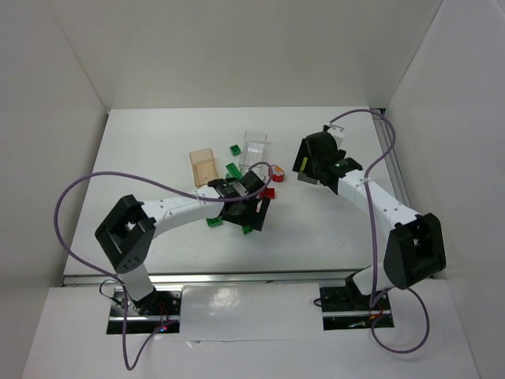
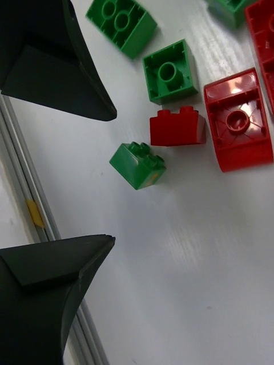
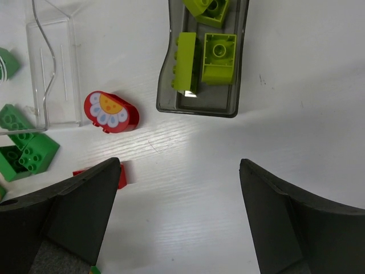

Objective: Sort the legos into containers by color

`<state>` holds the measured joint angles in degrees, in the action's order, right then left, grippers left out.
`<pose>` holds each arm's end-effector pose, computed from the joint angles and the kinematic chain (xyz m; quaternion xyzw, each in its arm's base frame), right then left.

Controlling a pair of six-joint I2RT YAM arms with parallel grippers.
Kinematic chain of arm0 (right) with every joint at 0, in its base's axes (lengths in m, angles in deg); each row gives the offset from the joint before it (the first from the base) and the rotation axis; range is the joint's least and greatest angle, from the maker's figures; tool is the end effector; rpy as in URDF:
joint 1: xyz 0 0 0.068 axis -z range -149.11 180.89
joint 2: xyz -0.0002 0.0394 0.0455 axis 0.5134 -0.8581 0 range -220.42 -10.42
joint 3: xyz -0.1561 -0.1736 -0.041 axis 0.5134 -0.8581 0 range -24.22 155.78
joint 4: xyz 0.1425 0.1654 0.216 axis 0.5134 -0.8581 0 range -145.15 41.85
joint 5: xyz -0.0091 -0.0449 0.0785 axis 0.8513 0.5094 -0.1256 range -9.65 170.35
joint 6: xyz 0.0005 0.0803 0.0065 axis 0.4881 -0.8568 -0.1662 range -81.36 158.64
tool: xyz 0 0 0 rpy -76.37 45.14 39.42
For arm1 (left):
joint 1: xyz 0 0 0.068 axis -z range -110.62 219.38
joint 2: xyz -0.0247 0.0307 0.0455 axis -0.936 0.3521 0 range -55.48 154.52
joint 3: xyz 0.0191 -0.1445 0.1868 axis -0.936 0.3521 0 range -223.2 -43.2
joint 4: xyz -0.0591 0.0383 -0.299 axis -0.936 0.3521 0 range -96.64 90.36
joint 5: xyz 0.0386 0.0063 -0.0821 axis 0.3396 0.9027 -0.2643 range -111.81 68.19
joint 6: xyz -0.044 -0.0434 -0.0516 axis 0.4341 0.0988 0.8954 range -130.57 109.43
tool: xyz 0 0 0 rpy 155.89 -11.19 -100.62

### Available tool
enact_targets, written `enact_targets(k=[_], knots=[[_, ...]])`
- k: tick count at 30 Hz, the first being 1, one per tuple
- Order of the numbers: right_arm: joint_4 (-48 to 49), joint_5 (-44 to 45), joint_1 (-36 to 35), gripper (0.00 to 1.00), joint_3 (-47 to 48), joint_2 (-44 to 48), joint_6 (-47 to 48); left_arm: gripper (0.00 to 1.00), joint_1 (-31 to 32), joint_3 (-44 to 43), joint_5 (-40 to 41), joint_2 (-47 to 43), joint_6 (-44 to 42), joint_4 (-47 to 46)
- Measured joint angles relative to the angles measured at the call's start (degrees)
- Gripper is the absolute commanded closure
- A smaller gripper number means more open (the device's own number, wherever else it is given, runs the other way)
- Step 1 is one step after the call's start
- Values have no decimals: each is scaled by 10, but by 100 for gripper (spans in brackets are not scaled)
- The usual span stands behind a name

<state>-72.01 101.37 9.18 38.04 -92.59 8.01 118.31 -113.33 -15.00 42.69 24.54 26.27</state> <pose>0.3675 0.1195 0.1985 0.1417 0.8960 0.0197 0.4203 0.2749 -0.3027 0.1279 0.1015 0.9611 -0.1248 0.2245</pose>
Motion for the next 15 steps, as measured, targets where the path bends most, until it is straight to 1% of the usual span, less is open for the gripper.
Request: enact_targets(k=[7, 12, 15], knots=[[0, 2, 0, 8, 0, 0, 0, 9, 7, 1, 43, 22, 150, 7], [0, 2, 0, 8, 0, 1, 1, 20, 9, 1, 65, 45, 230, 12], [0, 2, 0, 8, 0, 3, 1, 22, 9, 6, 67, 65, 265, 12]])
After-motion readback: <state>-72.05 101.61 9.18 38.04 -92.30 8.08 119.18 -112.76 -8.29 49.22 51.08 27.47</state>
